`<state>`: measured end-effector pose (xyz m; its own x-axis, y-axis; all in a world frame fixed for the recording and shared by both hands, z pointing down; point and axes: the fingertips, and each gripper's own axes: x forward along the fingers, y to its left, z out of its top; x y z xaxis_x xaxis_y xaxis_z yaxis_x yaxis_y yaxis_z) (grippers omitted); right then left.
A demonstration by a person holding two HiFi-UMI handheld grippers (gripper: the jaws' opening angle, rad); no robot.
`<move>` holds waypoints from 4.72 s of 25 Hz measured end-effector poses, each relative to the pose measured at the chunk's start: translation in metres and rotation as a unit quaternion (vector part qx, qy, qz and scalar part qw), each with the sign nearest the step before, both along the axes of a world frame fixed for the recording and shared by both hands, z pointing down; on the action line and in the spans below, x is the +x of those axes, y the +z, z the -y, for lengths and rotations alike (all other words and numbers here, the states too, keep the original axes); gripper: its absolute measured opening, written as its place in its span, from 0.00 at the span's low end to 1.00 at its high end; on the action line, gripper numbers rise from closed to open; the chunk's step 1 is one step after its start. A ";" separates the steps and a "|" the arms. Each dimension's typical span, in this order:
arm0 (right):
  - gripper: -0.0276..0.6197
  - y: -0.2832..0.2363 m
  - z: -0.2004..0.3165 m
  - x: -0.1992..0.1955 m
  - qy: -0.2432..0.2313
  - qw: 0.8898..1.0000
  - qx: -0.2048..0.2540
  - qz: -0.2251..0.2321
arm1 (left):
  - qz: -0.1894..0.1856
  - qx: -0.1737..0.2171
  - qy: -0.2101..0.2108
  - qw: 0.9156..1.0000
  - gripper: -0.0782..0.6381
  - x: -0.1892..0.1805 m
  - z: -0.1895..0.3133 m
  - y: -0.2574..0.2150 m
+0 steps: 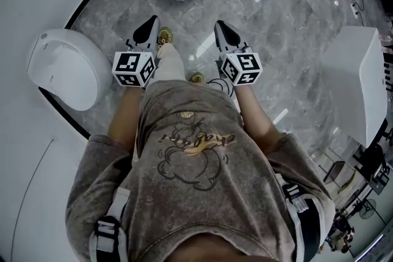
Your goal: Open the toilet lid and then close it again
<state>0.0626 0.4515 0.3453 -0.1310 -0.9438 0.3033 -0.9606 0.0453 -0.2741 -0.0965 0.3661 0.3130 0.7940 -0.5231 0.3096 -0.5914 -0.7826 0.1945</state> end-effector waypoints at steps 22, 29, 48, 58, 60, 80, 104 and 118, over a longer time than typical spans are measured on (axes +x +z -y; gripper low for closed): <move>0.33 0.255 0.193 0.018 0.006 0.997 -0.071 0.033 | 0.041 -0.068 0.073 0.994 0.27 0.060 0.185 0.276; 0.33 0.350 0.210 0.030 0.035 0.994 -0.095 0.034 | 0.061 -0.076 0.079 0.992 0.31 0.079 0.198 0.378; 0.33 0.440 0.237 0.039 0.035 0.991 -0.120 0.041 | 0.071 -0.083 0.082 0.991 0.31 0.111 0.225 0.475; 0.33 0.425 0.238 0.044 0.035 0.990 -0.130 0.040 | 0.072 -0.097 0.067 0.990 0.31 0.112 0.226 0.462; 0.33 0.418 0.238 0.045 0.035 0.990 -0.129 0.040 | 0.070 -0.101 0.064 0.990 0.31 0.112 0.227 0.457; 0.30 0.222 0.303 0.030 -0.014 0.998 -0.059 -0.007 | 0.024 -0.139 0.022 0.990 0.30 0.098 0.279 0.316; 0.30 0.063 0.514 -0.021 -0.155 0.987 -0.019 -0.027 | 0.007 -0.151 -0.093 0.984 0.30 0.050 0.439 0.194; 0.30 0.050 0.634 -0.063 -0.249 0.968 -0.022 -0.011 | 0.043 -0.159 -0.218 0.962 0.30 0.012 0.533 0.186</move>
